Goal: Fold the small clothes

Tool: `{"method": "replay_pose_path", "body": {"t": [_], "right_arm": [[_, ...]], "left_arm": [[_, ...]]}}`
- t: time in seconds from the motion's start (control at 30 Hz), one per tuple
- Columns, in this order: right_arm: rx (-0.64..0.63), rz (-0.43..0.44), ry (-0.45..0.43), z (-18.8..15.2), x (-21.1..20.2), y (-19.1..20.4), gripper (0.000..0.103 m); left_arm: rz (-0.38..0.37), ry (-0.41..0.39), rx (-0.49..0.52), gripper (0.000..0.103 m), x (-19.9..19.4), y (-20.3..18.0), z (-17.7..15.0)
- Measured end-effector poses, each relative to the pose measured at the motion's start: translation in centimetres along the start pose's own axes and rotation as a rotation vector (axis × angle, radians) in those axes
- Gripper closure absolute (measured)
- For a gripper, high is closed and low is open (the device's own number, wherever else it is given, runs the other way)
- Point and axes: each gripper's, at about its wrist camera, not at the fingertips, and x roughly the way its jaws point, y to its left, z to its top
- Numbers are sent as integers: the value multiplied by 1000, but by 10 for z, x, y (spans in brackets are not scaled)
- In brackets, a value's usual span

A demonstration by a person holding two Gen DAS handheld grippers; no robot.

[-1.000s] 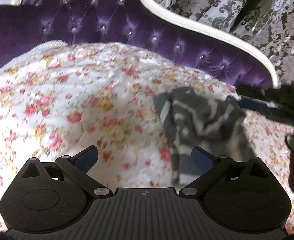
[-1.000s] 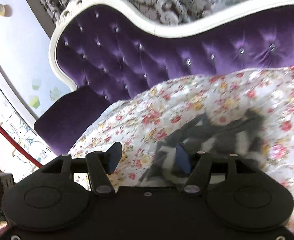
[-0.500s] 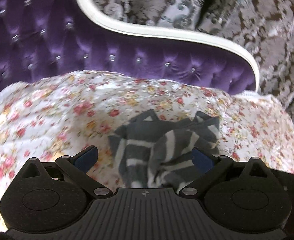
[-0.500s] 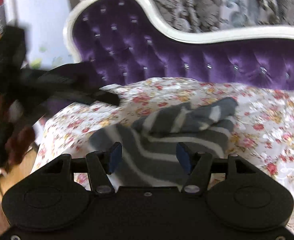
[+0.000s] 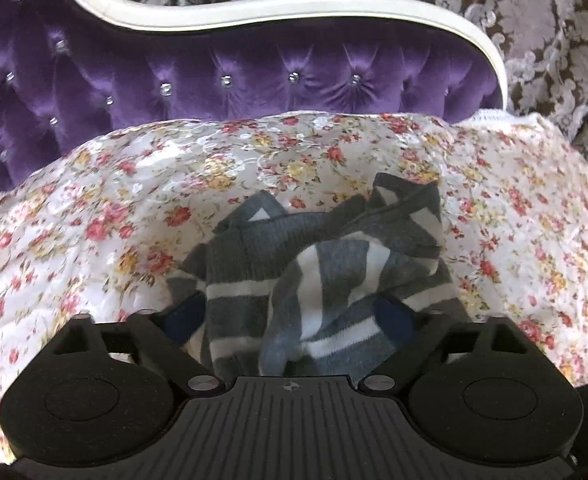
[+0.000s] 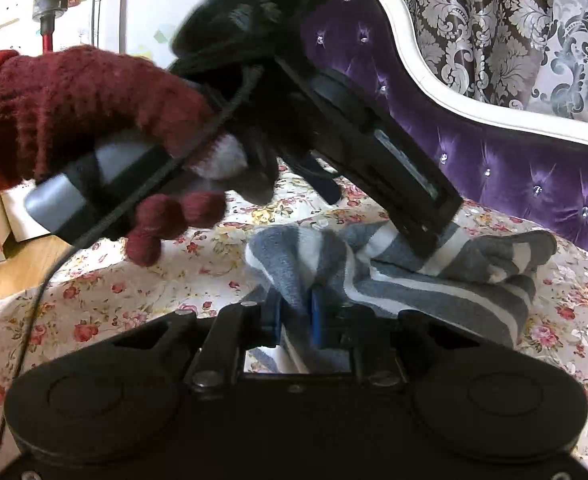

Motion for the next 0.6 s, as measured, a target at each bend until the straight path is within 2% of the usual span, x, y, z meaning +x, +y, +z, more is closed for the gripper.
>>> {"method": "replay_pose_path", "body": {"t": [0.13, 0.33, 0.37, 0.4, 0.43, 0.47, 0.5, 0.6], "right_arm": [[23, 6, -1, -1, -2, -3, 81], [29, 7, 13, -2, 0, -1, 81], [30, 5, 14, -2, 0, 0, 81], [32, 4, 15, -2, 1, -1, 81], [34, 5, 16, -2, 1, -1, 81], [36, 6, 16, -2, 1, -1, 81], [38, 7, 16, -3, 0, -1, 81], [35, 14, 14, -3, -1, 2, 81]], "left_arm": [[26, 5, 50, 17, 13, -7, 7], [67, 13, 192, 17, 26, -26, 5], [73, 12, 213, 19, 28, -28, 4], [72, 10, 223, 27, 29, -29, 4], [65, 9, 215, 34, 29, -28, 4], [51, 11, 191, 45, 30, -24, 6], [45, 7, 150, 49, 30, -19, 8], [123, -27, 37, 49, 29, 2, 11]]}}
